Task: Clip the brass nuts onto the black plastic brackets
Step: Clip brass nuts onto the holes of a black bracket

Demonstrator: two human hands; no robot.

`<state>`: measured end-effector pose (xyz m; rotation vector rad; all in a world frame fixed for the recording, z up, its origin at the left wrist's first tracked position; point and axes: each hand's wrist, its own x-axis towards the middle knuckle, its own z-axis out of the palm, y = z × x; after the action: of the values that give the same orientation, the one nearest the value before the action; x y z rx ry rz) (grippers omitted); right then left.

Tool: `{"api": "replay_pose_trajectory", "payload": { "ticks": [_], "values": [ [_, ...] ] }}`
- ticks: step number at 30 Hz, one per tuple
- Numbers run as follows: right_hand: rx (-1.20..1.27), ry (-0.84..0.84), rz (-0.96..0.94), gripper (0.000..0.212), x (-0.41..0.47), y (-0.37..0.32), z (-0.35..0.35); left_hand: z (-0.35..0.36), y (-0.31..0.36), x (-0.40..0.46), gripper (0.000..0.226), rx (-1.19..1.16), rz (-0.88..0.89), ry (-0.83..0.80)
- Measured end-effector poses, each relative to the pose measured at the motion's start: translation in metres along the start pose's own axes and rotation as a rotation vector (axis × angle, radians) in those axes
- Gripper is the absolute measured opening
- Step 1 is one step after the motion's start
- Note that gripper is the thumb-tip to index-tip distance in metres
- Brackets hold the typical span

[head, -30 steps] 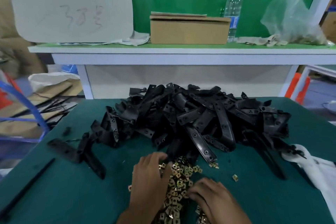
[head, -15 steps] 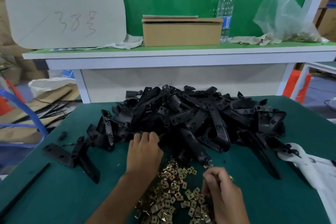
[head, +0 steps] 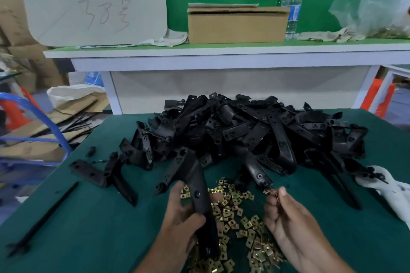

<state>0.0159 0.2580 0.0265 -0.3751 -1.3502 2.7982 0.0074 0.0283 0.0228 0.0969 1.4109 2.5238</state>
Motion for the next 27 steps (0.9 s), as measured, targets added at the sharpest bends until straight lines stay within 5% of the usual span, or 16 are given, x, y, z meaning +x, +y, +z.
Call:
{"api": "replay_pose_trajectory", "payload": {
  "ticks": [7, 12, 20, 24, 27],
  "values": [
    [0.143, -0.043, 0.165, 0.027, 0.0, -0.002, -0.001, 0.003, -0.008, -0.008, 0.056, 0.231, -0.069, 0.015],
    [0.205, -0.071, 0.202, 0.015, -0.001, 0.0, -0.001, 0.005, -0.022, -0.01, 0.04, 0.621, 0.184, 0.026],
    [0.125, -0.166, 0.213, 0.019, -0.003, 0.001, 0.001, 0.002, -0.028, -0.013, 0.02, 0.915, 0.379, 0.035],
    [0.072, -0.167, 0.22, 0.033, -0.003, 0.0, -0.003, 0.001, -0.03, -0.013, 0.025, 0.879, 0.326, 0.046],
    [0.032, -0.21, 0.218, 0.021, -0.004, 0.001, -0.003, 0.002, -0.031, -0.013, 0.026, 0.811, 0.319, 0.036]
  ]
}}
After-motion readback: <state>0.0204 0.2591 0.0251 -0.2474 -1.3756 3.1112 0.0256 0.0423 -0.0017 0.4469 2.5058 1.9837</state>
